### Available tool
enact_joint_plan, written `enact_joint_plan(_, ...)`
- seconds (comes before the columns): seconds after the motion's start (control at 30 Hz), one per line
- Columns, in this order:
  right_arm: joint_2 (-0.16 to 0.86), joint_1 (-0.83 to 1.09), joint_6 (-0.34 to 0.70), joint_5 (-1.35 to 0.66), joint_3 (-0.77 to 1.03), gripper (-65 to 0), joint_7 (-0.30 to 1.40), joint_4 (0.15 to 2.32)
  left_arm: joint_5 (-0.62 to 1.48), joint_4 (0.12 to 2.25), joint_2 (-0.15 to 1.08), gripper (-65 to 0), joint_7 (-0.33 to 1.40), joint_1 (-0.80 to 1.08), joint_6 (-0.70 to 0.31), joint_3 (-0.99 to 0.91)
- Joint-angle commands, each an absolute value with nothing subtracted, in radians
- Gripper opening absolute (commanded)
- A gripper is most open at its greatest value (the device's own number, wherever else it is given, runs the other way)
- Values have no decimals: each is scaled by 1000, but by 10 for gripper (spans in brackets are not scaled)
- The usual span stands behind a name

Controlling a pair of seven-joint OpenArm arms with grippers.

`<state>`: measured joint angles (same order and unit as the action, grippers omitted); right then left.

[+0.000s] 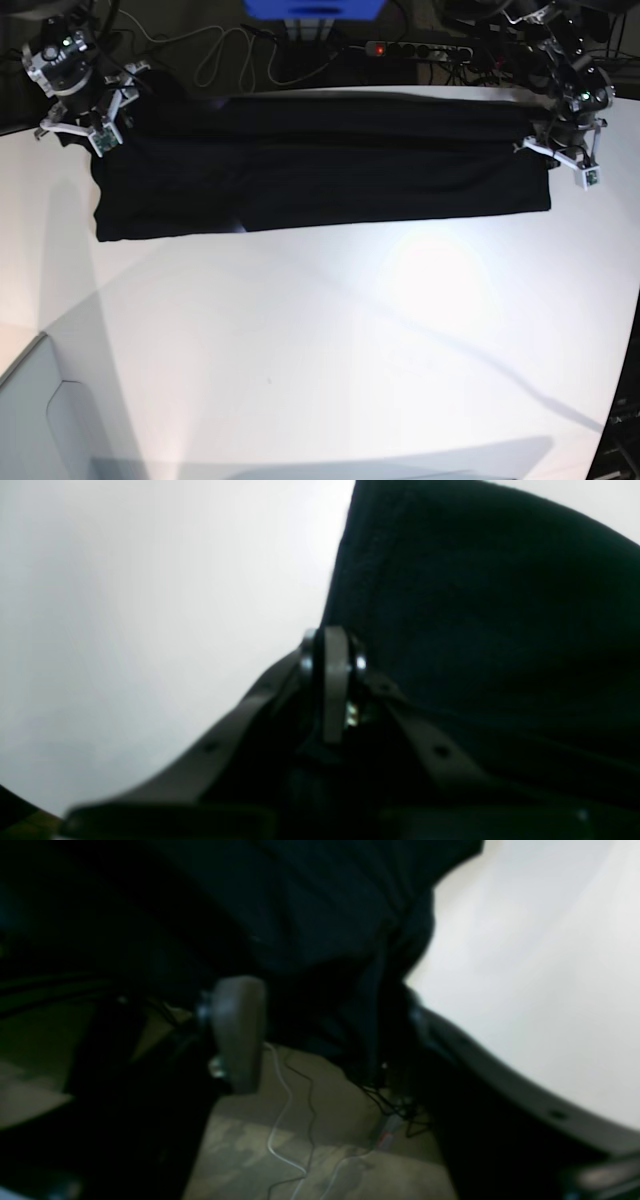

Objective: Fold the T-shirt properly
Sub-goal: 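Regrasp the strip's ends with both grippers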

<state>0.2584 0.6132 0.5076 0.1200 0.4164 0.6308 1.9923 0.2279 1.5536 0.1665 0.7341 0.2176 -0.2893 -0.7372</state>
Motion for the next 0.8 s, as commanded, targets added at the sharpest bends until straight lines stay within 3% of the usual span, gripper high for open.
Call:
enact_joint_plan(0.0, 269, 616, 518, 114, 429, -264, 615, 2012, 228, 1569, 177, -650, 733, 216, -285, -740)
enact_joint_plan(0.37, 199, 584, 518, 108, 461, -260, 608, 2109, 228, 1570, 177, -650, 739, 216, -283, -742)
enact_joint_plan(0.77, 185, 470, 518, 114, 338, -260, 618, 1966, 228, 1570, 183, -650, 745, 229, -286, -745)
